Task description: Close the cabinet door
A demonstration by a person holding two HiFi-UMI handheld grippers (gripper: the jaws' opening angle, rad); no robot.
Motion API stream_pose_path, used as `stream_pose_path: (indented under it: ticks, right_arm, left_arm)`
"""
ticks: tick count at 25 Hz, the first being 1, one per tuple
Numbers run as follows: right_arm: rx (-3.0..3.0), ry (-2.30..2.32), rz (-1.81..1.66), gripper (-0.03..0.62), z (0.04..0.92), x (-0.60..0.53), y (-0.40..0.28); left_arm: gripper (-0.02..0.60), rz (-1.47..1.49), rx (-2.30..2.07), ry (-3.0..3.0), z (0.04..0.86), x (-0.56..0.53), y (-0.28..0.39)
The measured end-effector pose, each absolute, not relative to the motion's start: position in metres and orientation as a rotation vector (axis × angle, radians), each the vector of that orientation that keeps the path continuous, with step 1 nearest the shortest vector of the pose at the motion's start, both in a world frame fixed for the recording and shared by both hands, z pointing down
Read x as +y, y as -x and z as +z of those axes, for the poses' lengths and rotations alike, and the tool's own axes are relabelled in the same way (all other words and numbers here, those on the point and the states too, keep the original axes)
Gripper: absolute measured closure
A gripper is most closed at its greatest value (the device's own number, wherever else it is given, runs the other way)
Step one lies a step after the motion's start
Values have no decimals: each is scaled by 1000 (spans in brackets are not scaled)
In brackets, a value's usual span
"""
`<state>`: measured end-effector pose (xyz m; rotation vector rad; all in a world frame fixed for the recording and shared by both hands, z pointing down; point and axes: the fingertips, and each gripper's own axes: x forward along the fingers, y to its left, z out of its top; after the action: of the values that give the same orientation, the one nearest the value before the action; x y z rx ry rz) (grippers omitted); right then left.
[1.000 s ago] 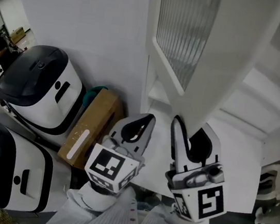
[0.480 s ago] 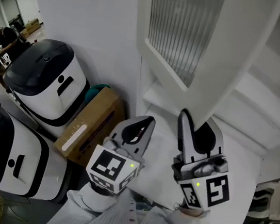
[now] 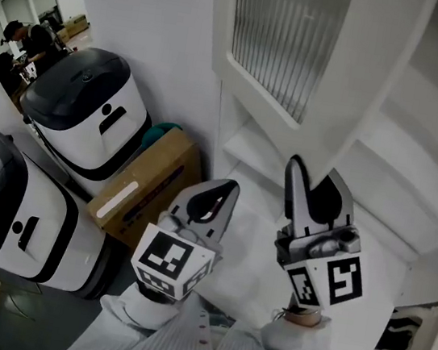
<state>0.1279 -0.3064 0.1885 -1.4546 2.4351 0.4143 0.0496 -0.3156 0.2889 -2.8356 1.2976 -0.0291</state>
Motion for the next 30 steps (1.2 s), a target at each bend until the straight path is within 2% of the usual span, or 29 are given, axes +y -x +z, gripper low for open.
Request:
stream_pose_path:
  ticks: [10, 21, 30]
  right_arm:
    - [2472, 1429, 423, 516, 190, -321, -147]
    - [2466, 1477, 392, 511, 189, -339, -165]
    - [2411, 1687, 517, 463, 187, -348, -177]
  left_arm:
    - [571, -53, 1324, 2826, 295, -311, -78]
    - [571, -55, 1395, 2810, 302, -307, -80]
    - [571, -72, 1397, 2799, 302, -303, -79]
